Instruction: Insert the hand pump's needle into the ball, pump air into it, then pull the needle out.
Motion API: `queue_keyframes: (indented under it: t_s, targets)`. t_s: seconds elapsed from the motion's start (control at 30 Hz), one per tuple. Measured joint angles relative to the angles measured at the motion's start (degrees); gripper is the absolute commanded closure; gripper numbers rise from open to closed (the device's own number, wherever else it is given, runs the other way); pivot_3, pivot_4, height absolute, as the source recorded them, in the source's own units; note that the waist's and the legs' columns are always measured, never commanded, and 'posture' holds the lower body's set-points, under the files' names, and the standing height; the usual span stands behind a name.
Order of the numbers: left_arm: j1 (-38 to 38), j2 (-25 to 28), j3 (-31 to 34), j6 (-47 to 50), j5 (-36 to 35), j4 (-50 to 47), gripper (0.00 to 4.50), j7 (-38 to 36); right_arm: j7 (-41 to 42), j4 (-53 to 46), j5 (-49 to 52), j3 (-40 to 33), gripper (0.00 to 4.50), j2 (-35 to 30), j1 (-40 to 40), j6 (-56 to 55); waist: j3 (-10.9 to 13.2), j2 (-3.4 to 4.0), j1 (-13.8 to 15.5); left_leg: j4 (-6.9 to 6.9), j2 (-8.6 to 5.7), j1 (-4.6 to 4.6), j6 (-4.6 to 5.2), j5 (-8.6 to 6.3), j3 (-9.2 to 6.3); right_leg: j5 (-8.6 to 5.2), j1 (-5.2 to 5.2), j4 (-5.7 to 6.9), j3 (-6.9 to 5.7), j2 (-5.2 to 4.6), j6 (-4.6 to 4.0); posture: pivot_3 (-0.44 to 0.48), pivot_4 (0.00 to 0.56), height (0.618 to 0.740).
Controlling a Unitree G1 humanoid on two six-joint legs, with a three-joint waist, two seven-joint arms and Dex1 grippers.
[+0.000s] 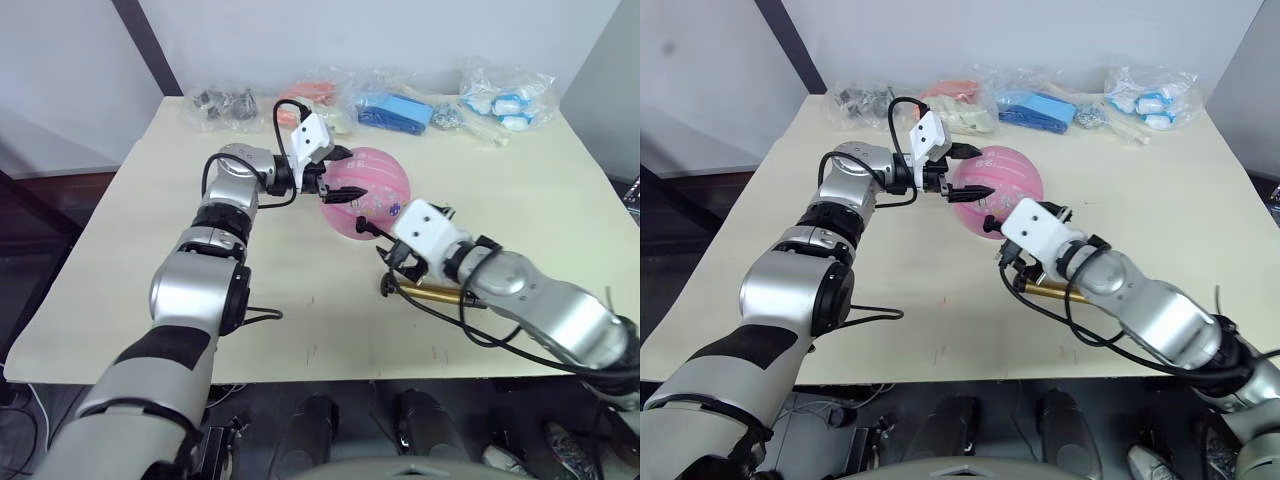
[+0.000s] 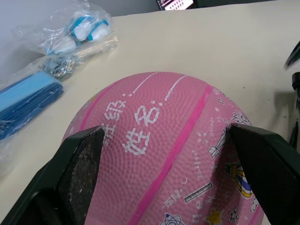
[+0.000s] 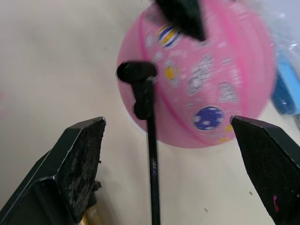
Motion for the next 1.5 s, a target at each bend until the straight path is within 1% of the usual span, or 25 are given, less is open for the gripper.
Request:
queue_keyframes:
  t_s: [0.03, 0.07, 0.1, 0.2, 0.33, 0.87, 0.93, 1.13, 1.47, 1.5]
  targets:
    - [0.0, 0.0, 0.0, 0.1, 0.0, 0.0, 0.00, 0.0, 0.3, 0.4, -0.7, 0.5, 0.79, 0.3, -0.2, -0.1, 0.0, 0.00, 0.0, 0.00, 0.00, 0.00, 0.00, 0.00, 0.00, 0.00, 0.00, 0.00, 0.00, 0.00, 0.00, 0.000, 0.150, 0.740]
    - [0.0, 0.0, 0.0, 0.3, 0.0, -0.1, 0.00, 0.0, 1.2, 1.7, -2.9, 1.7, 1.35, 1.2, -1.0, -0.7, 0.0, 0.00, 0.0, 0.00, 0.00, 0.01, 0.00, 0.00, 0.00, 0.00, -0.01, 0.02, 0.00, 0.01, 0.00, 0.000, 0.150, 0.740]
    - [0.0, 0.0, 0.0, 0.4, 0.0, -0.1, 0.00, 0.0, 1.9, 2.9, -4.9, 2.9, 1.65, 2.2, -1.7, -1.3, 0.0, 0.00, -0.1, 0.00, 0.00, 0.01, 0.00, 0.00, 0.00, 0.00, -0.01, 0.04, 0.00, 0.01, 0.00, 0.000, 0.150, 0.740]
    - [0.0, 0.0, -0.1, 0.6, 0.2, -0.3, 0.00, 0.4, 3.2, 5.8, -10.6, 5.8, 1.65, 3.9, -3.1, -3.6, 0.0, 0.00, 0.0, 0.01, -0.01, 0.01, -0.01, 0.00, 0.00, 0.00, -0.02, 0.05, 0.00, 0.00, 0.00, 0.000, 0.150, 0.740]
    - [-0.2, -0.2, -0.2, 1.0, 0.5, -0.4, 0.00, 1.3, 5.2, 8.0, -16.3, 6.0, 1.65, 5.3, -3.1, -6.0, 0.0, 0.00, 0.0, 0.02, -0.03, 0.01, -0.02, 0.01, -0.01, 0.00, -0.02, 0.06, 0.00, -0.01, 0.00, 0.000, 0.150, 0.740]
    - [-0.9, -0.9, -0.3, 3.2, 0.7, -0.4, 0.00, 3.0, 12.9, 10.8, -31.0, 7.3, 1.65, 12.6, -3.9, -6.5, 0.0, 0.01, -0.1, 0.05, -0.07, 0.04, -0.06, 0.03, -0.04, 0.00, -0.04, 0.17, 0.01, -0.02, 0.00, 0.000, 0.150, 0.740]
    - [-0.9, -0.9, -0.3, 3.2, 0.7, -0.4, 0.00, 3.0, 13.2, 11.1, -31.9, 7.3, 2.18, 13.1, -3.9, -6.5, 0.0, 0.01, -0.1, 0.05, -0.07, 0.04, -0.06, 0.04, -0.04, 0.00, -0.04, 0.17, 0.01, -0.02, 0.00, 0.000, 0.150, 0.740]
    - [-1.0, -1.0, -0.3, 3.4, 0.7, -0.4, 0.00, 3.2, 15.1, 11.7, -35.9, 7.4, 2.18, 13.5, -3.2, -6.4, 0.0, 0.01, -0.1, 0.05, -0.08, 0.04, -0.07, 0.04, -0.05, 0.00, -0.04, 0.18, 0.00, -0.02, 0.00, 0.000, 0.150, 0.740]
    - [-1.0, -1.0, -0.3, 3.4, 0.7, -0.4, 0.00, 3.5, 17.2, 12.8, -39.8, 7.1, 2.18, 15.2, -2.6, -6.3, 0.0, 0.01, -0.1, 0.05, -0.09, 0.04, -0.07, 0.04, -0.05, 0.00, -0.04, 0.18, 0.01, -0.02, 0.00, 0.000, 0.150, 0.740]
    - [-1.0, -1.0, -0.3, 3.4, 0.7, -0.4, 0.00, 3.5, 17.3, 13.0, -40.0, 7.0, 2.44, 15.5, -2.6, -6.3, 0.0, 0.01, -0.1, 0.05, -0.08, 0.04, -0.07, 0.04, -0.06, 0.00, -0.04, 0.19, 0.01, -0.02, 0.00, 0.000, 0.150, 0.740]
